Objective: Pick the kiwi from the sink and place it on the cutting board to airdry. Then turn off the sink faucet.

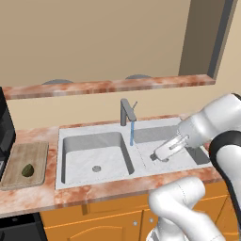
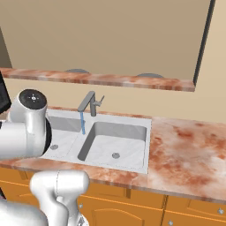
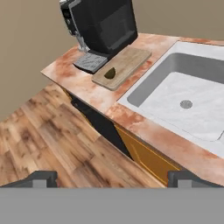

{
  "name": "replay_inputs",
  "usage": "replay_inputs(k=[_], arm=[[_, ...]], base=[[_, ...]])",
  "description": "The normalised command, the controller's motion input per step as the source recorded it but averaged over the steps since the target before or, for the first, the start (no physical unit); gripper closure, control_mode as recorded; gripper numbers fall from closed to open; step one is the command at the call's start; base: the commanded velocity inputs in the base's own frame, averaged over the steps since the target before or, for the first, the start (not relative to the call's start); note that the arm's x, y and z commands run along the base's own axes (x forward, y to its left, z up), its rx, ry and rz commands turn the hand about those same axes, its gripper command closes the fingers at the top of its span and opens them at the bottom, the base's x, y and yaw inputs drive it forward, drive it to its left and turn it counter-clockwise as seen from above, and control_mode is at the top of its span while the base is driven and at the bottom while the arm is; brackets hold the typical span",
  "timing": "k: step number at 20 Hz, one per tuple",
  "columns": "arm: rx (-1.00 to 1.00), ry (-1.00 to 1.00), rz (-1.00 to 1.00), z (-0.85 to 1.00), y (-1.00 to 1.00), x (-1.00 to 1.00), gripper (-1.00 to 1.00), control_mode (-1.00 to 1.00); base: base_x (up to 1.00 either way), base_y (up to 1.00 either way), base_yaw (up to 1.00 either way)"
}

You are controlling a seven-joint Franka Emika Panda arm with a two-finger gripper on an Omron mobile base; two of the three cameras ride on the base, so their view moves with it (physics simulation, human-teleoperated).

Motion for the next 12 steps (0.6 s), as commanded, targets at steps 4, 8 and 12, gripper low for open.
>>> replay_inputs(k=[4,8,12], arm=[[0.12,0.0,0.02,0.21,-0.79,-0.21,-1.0,-1.0],[0.05,0.0,0.03,-0.12,-0.62,-0.19,-1.0,-1.0],[0.02,-0.06,0.06,-0.11,-0.56,-0.06,-1.0,-1.0]], base=[[0.0,0.0,0.0],[0.0,0.0,0.0],[0.0,0.0,0.0]])
